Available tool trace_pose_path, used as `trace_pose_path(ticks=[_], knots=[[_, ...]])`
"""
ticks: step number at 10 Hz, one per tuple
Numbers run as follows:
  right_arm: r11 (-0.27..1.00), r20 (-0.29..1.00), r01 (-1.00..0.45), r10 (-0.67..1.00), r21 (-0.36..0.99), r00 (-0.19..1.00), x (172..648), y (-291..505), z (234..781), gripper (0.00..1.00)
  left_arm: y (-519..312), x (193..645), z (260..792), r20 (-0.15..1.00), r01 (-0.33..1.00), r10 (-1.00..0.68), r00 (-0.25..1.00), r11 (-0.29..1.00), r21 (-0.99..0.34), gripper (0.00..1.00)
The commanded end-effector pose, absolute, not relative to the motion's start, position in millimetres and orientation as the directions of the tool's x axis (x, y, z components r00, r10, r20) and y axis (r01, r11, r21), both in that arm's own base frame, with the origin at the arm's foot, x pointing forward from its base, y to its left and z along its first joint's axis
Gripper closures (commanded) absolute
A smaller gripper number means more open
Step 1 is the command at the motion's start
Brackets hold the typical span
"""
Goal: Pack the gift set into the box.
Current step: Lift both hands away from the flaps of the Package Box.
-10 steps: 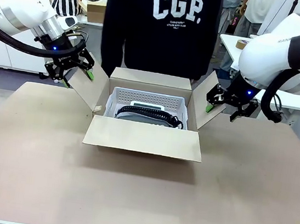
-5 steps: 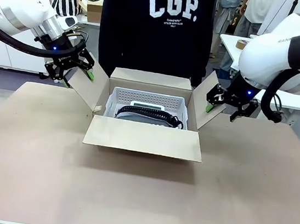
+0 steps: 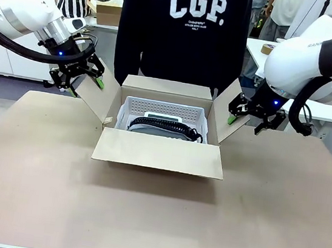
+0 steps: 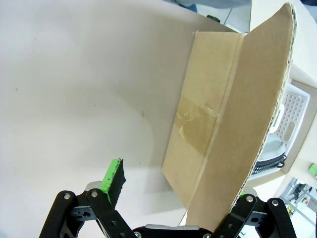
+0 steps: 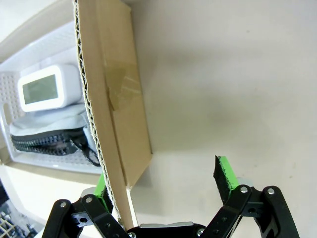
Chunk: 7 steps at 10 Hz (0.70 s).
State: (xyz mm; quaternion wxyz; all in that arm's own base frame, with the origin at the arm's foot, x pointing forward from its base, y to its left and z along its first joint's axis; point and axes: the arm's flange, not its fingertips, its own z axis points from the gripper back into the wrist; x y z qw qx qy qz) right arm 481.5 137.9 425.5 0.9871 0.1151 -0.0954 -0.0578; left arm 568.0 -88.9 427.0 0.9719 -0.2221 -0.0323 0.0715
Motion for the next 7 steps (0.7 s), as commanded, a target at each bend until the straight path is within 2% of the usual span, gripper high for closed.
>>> trace_pose_path(ticks=[1,5,6,7], knots=[[0.969,0.162,0.11,-0.148,0.223,0.976,484,142,426,0.0,-89,567,429,0.031,-0.139,0.166,0.986,0.899,-0.416,0.0],[0.969,0.165,0.069,-0.11,0.237,0.98,486,141,423,0.0,-89,568,427,0.031,-0.125,0.153,0.988,0.891,-0.436,0.0],[0.947,0.148,0.068,-0.12,0.313,0.982,490,135,437,0.0,-92,564,450,0.023,-0.089,0.113,0.993,0.881,-0.464,0.0],[0.901,0.159,0.042,-0.122,0.432,0.98,484,115,475,0.0,-88,548,496,0.064,-0.012,0.06,0.996,0.817,-0.577,0.0]])
